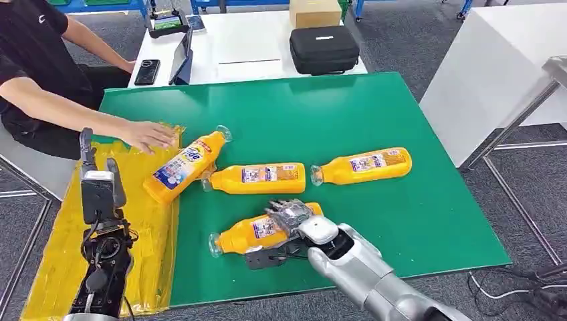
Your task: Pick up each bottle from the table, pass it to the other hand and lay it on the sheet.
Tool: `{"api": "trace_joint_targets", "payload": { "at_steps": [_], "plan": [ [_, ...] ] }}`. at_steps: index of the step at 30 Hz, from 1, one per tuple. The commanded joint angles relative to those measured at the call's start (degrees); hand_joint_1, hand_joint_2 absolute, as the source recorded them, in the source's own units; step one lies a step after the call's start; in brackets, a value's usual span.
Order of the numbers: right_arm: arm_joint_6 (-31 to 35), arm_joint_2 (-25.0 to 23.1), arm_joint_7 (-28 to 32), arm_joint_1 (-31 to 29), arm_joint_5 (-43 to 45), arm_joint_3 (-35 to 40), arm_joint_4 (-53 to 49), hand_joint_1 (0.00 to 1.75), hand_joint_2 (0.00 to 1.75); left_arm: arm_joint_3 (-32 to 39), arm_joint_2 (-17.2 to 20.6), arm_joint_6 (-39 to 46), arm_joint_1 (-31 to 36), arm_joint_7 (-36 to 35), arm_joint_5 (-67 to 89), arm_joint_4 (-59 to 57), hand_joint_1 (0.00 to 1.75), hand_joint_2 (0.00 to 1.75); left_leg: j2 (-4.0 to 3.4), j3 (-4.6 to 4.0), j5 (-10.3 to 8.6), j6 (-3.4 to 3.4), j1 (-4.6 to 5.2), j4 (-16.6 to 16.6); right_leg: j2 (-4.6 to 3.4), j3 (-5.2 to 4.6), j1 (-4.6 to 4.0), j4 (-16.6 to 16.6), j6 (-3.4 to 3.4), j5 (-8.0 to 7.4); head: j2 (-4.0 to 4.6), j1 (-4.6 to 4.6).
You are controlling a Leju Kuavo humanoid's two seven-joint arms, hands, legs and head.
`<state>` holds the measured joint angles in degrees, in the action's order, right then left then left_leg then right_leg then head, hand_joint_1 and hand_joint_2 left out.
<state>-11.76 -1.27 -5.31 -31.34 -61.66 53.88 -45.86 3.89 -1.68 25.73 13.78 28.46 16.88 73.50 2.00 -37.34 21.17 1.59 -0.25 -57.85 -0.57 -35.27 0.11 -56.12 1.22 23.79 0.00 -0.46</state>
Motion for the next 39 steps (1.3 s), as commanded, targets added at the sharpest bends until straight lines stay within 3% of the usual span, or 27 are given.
{"api": "trace_joint_targets", "payload": {
  "at_steps": [1, 8, 13, 14, 16, 17, 20, 22, 24, 28, 39],
  "plan": [
    [-1.0, 2.2, 0.9, 2.4, 1.3, 0.0, 13.8, 1.75, 1.75, -2.8, 0.1, 0.5, 1.6, 1.0, -3.1, 0.0, 0.0, 0.0, 0.09, 0.31, 0.05, 0.12, -0.07, 0.1, 0.28, 0.4, -0.09, 0.1, -0.01, -0.01, 0.0, 0.0],
    [0.2, 1.4, 2.2, 2.3, 4.9, -3.6, 14.8, 1.75, 1.75, -4.0, -0.1, 0.5, 2.6, 0.6, -3.8, -0.6, 0.0, 0.0, 0.36, 0.47, -0.06, 0.14, -0.05, 0.1, 0.45, 0.59, -0.07, 0.2, -0.02, -0.01, 0.0, 0.02],
    [2.3, 1.9, 8.3, 1.0, 17.5, -14.2, 9.2, 1.75, 1.75, -4.1, 0.0, -7.3, 1.5, -3.2, -12.0, -0.4, 0.0, 0.0, 0.38, 0.44, -0.16, 0.1, -0.01, 0.1, 0.48, 0.6, -0.01, 0.2, -0.02, -0.05, 0.0, -0.02],
    [5.1, 1.9, 11.1, 2.0, 22.3, -18.4, 5.3, 1.75, 1.75, -3.5, -0.2, -10.2, 0.7, -3.6, -16.2, 0.2, 0.0, 0.0, 0.33, 0.5, -0.15, 0.09, 0.05, 0.1, 0.38, 0.64, 0.04, 0.1, -0.02, -0.01, 0.0, 0.02],
    [2.8, 3.0, 9.2, 2.1, 23.5, -18.2, 1.6, 1.75, 1.75, -3.6, 0.1, -10.3, 0.0, -3.5, -16.7, 0.4, 0.0, 0.0, 0.21, 0.46, -0.15, 0.08, 0.05, 0.1, 0.28, 0.6, 0.02, 0.1, 0.0, -0.01, 0.0, 0.07],
    [4.8, 2.5, 12.8, 3.9, 29.4, -22.8, -2.6, 1.75, 1.75, -3.2, 0.0, -12.3, -0.7, -4.9, -19.8, 0.7, 0.0, 1.75, 0.18, 0.5, -0.13, 0.1, 0.09, 0.1, 0.23, 0.65, 0.05, 0.1, 0.0, -0.02, 0.0, -0.04],
    [6.1, 3.3, 16.6, 5.6, 38.4, -27.1, -13.8, 1.75, 1.75, -3.0, -0.1, -16.8, -3.3, -5.1, -26.7, 2.0, 0.0, 1.75, 0.06, 0.51, -0.1, 0.12, 0.1, 0.1, 0.12, 0.63, 0.05, 0.1, -0.12, -0.09, 0.0, 0.04],
    [8.2, 2.9, 16.2, 3.5, 41.1, -28.3, -19.7, 1.75, 1.75, -3.5, -0.8, -18.8, -4.6, -4.8, -29.7, 2.9, 0.0, 1.75, 0.01, 0.31, -0.13, 0.19, 0.12, 0.1, 0.11, 0.99, 0.07, 0.1, 0.1, -0.23, 0.0, 0.04],
    [8.9, 1.8, 14.9, 1.9, 43.7, -29.0, -21.9, 1.75, 1.75, -4.9, -1.8, -19.1, -4.4, -4.9, -30.5, 3.5, 0.0, 1.75, -0.06, -0.15, -0.23, 0.28, 0.15, -0.1, -0.03, 0.55, 0.12, -0.1, 0.15, -0.35, 0.0, 0.02],
    [11.0, 0.1, 14.4, 1.7, 44.3, -29.0, -22.0, 1.75, 1.75, -6.7, -2.8, -19.6, -4.8, -5.5, -31.3, 4.4, 0.0, 1.75, -0.06, -0.73, -0.32, 0.18, 0.11, -0.1, 0.07, -0.01, 0.06, -0.2, 0.07, -0.38, 0.0, 0.0],
    [17.0, -3.4, 14.4, -1.2, 43.3, -28.3, -15.8, 1.75, 1.75, -12.2, -3.4, -18.9, -4.8, -5.3, -31.9, 6.3, 0.0, 1.75, -0.07, -0.99, -0.39, 0.21, 0.01, -0.1, 0.04, -0.21, -0.01, -0.1, 0.07, -0.44, 0.0, 0.02]
  ]
}}
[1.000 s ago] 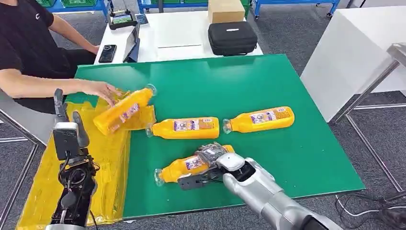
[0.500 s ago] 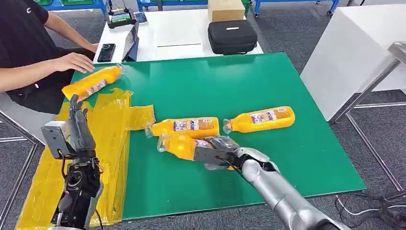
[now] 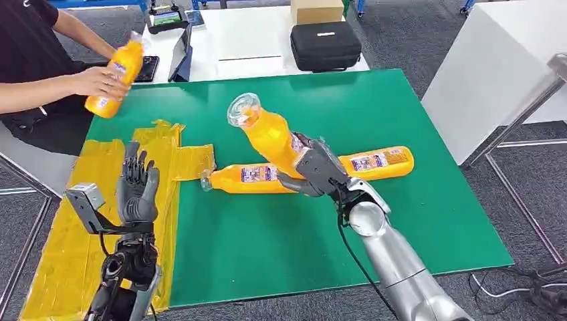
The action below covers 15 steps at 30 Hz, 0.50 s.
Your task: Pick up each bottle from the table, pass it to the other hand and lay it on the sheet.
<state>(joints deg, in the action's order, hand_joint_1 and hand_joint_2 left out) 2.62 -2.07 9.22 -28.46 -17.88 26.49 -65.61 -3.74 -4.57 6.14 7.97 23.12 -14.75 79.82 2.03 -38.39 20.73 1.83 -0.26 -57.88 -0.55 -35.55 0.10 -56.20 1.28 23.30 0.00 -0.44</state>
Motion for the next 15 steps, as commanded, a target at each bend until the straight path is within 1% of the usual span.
{"api": "trace_joint_targets", "payload": {
  "at_steps": [1, 2, 3, 6, 7, 9, 11, 13, 14, 15],
  "plan": [
    [4.5, -4.0, -0.5, -5.4, -1.7, -0.5, 6.0, 1.75, 1.75, -5.7, -0.8, 1.3, 1.1, 0.4, 0.4, 0.3, 0.0, 1.75, -0.24, 0.3, 0.2, -0.09, 0.04, -0.1, 0.04, 0.31, -0.01, -0.1, 0.01, 0.2, 0.0, 0.0],
    [5.6, -5.3, -0.9, -7.0, -2.6, -0.2, 8.4, 1.75, 1.75, -6.7, -0.9, 1.8, 1.2, 0.4, 0.5, 0.8, 0.0, 1.75, -0.17, 0.09, 0.09, -0.05, 0.04, -0.1, -0.02, 0.09, 0.02, -0.1, 0.01, 0.09, 0.0, 0.0],
    [5.5, -6.9, -1.1, -9.1, -2.8, 0.5, 11.6, 1.75, 1.75, -7.9, -1.3, 2.5, 1.6, 0.2, 0.5, 1.2, 0.0, 1.75, -0.35, 0.16, 0.18, -0.08, 0.04, -0.1, -0.13, 0.14, 0.01, -0.1, 0.0, 0.13, 0.0, 0.02],
    [6.5, -10.9, -2.4, -14.3, -4.8, 2.5, 20.5, 1.75, 1.75, -9.7, -1.5, 3.0, 2.9, -0.1, 0.7, 1.2, 0.0, 1.75, -0.32, -0.06, 0.06, -0.04, 0.05, -0.1, -0.19, -0.12, 0.03, -0.1, 0.01, 0.0, 0.0, 0.0],
    [6.7, -12.5, -2.4, -15.6, -5.7, 3.3, 23.1, 1.75, 1.75, -10.2, -1.4, 3.1, 3.7, -0.3, 0.5, 0.4, 0.0, 1.75, -0.42, 0.02, 0.11, -0.07, 0.03, -0.1, -0.23, -0.05, 0.0, -0.1, 0.0, 0.03, 0.0, 0.0],
    [6.6, -14.4, -2.5, -16.5, -6.4, 4.2, 25.9, 1.75, 1.75, -10.5, -1.3, 3.3, 4.6, -0.2, 0.2, -0.4, 0.0, 1.75, -0.51, 0.12, 0.13, -0.11, 0.04, -0.1, -0.23, 0.02, 0.0, -0.1, -0.03, 0.07, 0.0, 0.0],
    [6.6, -15.4, -2.8, -16.7, -7.4, 5.3, 27.1, 1.75, 1.75, -10.6, -1.2, 3.4, 4.7, 0.0, -0.1, -0.4, 0.0, 1.75, -0.32, 0.01, 0.03, -0.07, 0.01, 0.0, -0.12, -0.06, -0.02, -0.1, -0.02, 0.02, 0.0, -0.02],
    [6.2, -16.7, -3.3, -18.0, -8.7, 6.6, 29.9, 1.75, 1.75, -10.9, -1.0, 3.4, 4.3, 0.1, -0.3, 0.4, 0.0, 1.75, -0.43, 0.25, 0.14, -0.15, 0.01, 0.0, -0.09, 0.18, -0.03, -0.1, -0.04, 0.16, 0.0, 0.0],
    [6.0, -17.0, -3.4, -18.3, -9.0, 6.9, 30.4, 1.75, 1.75, -11.1, -1.0, 3.4, 4.2, 0.1, -0.3, 0.7, 0.0, 1.75, -0.3, 0.04, 0.02, -0.08, 0.0, 0.0, -0.09, -0.04, -0.02, -0.1, -0.01, 0.04, 0.0, -0.02],
    [6.5, -17.4, -4.0, -18.7, -10.1, 7.9, 31.1, 1.75, 1.75, -11.3, -1.2, 3.4, 4.2, 0.1, -0.5, 1.0, 0.0, 1.75, -0.34, 0.11, 0.07, -0.1, 0.0, 0.0, -0.09, 0.04, -0.01, -0.1, -0.01, 0.1, 0.0, -0.02]
  ]
}}
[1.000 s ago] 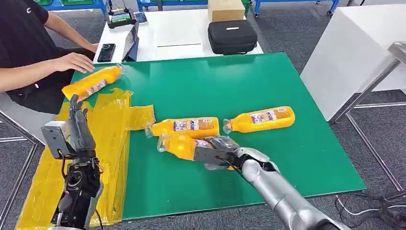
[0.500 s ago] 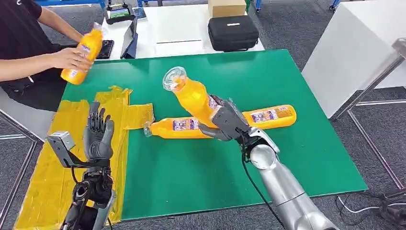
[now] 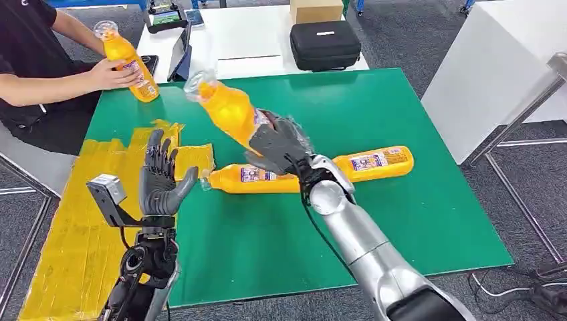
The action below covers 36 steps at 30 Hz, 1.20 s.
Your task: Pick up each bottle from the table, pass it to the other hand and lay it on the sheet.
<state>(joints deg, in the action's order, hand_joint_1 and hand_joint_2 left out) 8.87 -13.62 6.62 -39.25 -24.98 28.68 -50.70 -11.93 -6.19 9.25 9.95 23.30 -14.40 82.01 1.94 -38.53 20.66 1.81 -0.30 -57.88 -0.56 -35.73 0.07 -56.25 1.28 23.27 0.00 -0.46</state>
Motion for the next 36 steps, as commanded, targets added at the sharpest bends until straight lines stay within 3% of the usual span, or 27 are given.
{"api": "trace_joint_targets", "payload": {
  "at_steps": [1, 11, 19, 33, 34, 35, 36],
  "plan": [
    [0.2, -6.4, -1.7, -8.2, -3.5, 6.3, 16.9, 1.75, 1.75, -3.4, 0.1, 0.0, 2.4, -0.4, -1.3, -1.1, 0.0, 1.75, -0.22, 0.17, 0.12, -0.06, 0.02, 0.0, -0.07, 0.13, 0.01, -0.1, 0.0, 0.1, 0.0, 0.02],
    [3.7, -6.4, -7.3, -5.9, -1.6, 23.9, 15.9, 1.75, 1.75, -6.3, -1.5, -1.4, 5.3, -1.6, -3.5, -0.4, 0.0, 1.75, -0.07, 0.13, 0.14, -0.06, 0.0, -0.1, 0.06, 0.17, -0.02, 0.0, -0.02, 0.16, 0.0, 0.04],
    [6.6, -6.4, -14.1, -3.0, -4.7, 44.6, 10.0, 1.75, 1.75, -5.7, -2.9, -3.1, 6.8, -5.0, -9.2, -1.2, 0.0, 1.75, -0.03, 0.02, 0.07, -0.05, 0.02, 0.0, 0.11, 0.02, 0.01, 0.0, -0.02, 0.12, 0.0, -0.02],
    [5.3, -6.4, -15.4, -1.7, -4.3, 47.6, 10.0, 1.75, 1.75, -5.4, -3.6, -1.2, 8.6, -4.7, -8.5, -3.8, 0.0, 1.75, 0.11, 0.11, 0.1, -0.1, -0.04, 0.0, 0.31, 0.15, -0.05, 0.1, -0.03, 0.21, 0.0, 0.04],
    [5.6, -6.4, -15.4, -2.2, -4.1, 47.2, 10.6, 1.75, 1.75, -5.4, -3.7, -1.0, 8.9, -4.8, -8.5, -4.1, 0.28, 1.75, 0.12, 0.01, 0.06, -0.09, -0.07, 0.0, 0.28, 0.04, -0.07, 0.1, -0.04, 0.16, 0.0, 0.0],
    [5.4, -6.4, -15.4, -2.3, -3.7, 46.8, 10.9, 1.75, 1.75, -5.4, -3.8, -0.9, 9.0, -4.8, -8.4, -4.3, 1.66, 1.75, 0.1, -0.04, 0.03, -0.08, -0.04, 0.0, 0.23, -0.06, -0.04, 0.1, -0.03, 0.12, 0.0, 0.02],
    [5.4, -6.4, -15.2, -2.7, -3.5, 46.4, 11.4, 1.75, 1.75, -5.5, -3.8, -0.9, 9.2, -4.8, -8.4, -4.5, 1.66, 1.75, 0.16, 0.1, 0.1, -0.1, -0.05, 0.0, 0.37, 0.13, -0.06, 0.0, -0.03, 0.23, 0.0, 0.02]
  ]
}}
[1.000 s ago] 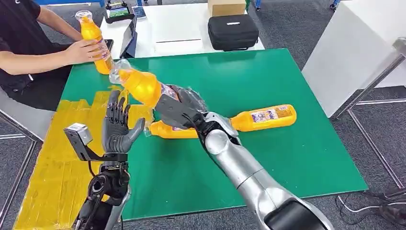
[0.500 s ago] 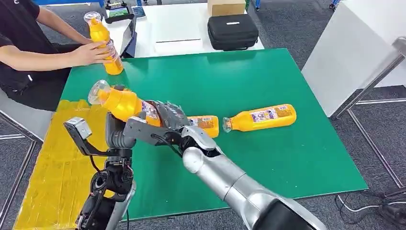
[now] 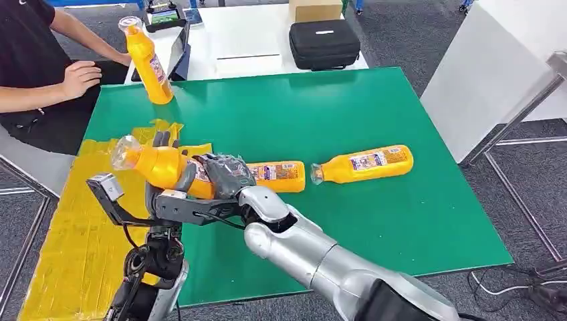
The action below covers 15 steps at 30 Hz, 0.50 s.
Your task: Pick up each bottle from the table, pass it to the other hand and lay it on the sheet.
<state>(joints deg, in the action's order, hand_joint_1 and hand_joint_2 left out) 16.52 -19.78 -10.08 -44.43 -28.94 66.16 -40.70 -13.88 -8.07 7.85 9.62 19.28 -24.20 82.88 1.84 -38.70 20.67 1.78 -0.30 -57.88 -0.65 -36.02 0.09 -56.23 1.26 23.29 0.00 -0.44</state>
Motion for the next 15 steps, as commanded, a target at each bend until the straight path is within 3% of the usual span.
{"api": "trace_joint_targets", "payload": {
  "at_steps": [1, 3, 6, 7, 15],
  "plan": [
    [-2.2, -0.2, 1.5, 2.5, 0.5, 9.0, 1.4, 1.75, 1.75, -3.5, -1.9, 0.5, 9.5, -0.8, 1.4, -5.4, 1.66, 1.75, 0.24, 0.2, 0.04, -0.06, -0.04, 0.0, 0.39, 0.33, -0.06, 0.0, -0.01, 0.16, 0.0, 0.0],
    [-2.1, -0.2, 1.6, 2.3, 0.4, 8.9, 1.7, 1.75, 1.75, -3.6, -1.9, 0.6, 9.5, -0.8, 1.4, -5.4, 1.75, 1.75, 0.19, 0.12, 0.01, -0.05, -0.04, 0.0, 0.31, 0.23, -0.06, 0.0, -0.01, 0.09, 0.0, 0.0],
    [-1.9, -0.2, 1.5, 2.5, 0.5, 8.8, 1.8, 1.75, 1.75, -3.6, -1.9, 0.7, 9.5, -0.7, 1.6, -5.4, 1.75, 1.75, 0.19, 0.1, 0.01, -0.05, -0.05, 0.0, 0.3, 0.2, -0.07, 0.0, -0.01, 0.08, 0.0, 0.0],
    [-1.9, -0.2, 1.5, 2.5, 0.5, 8.8, 1.8, 1.75, 1.75, -3.6, -1.9, 0.7, 9.5, -0.7, 1.6, -5.4, 1.75, 1.75, 0.26, 0.44, 0.18, -0.12, -0.05, 0.0, 0.53, 0.62, -0.11, 0.0, -0.02, 0.32, 0.0, 0.0],
    [-2.0, -0.2, 1.5, 2.5, 0.6, 8.6, 2.1, 1.75, 1.75, -3.5, -1.9, 0.8, 9.5, -0.6, 1.7, -5.4, 1.75, 1.75, 0.09, 0.11, 0.02, -0.04, -0.04, 0.0, 0.24, 0.19, -0.05, 0.0, 0.0, 0.08, 0.0, 0.0]
  ]
}}
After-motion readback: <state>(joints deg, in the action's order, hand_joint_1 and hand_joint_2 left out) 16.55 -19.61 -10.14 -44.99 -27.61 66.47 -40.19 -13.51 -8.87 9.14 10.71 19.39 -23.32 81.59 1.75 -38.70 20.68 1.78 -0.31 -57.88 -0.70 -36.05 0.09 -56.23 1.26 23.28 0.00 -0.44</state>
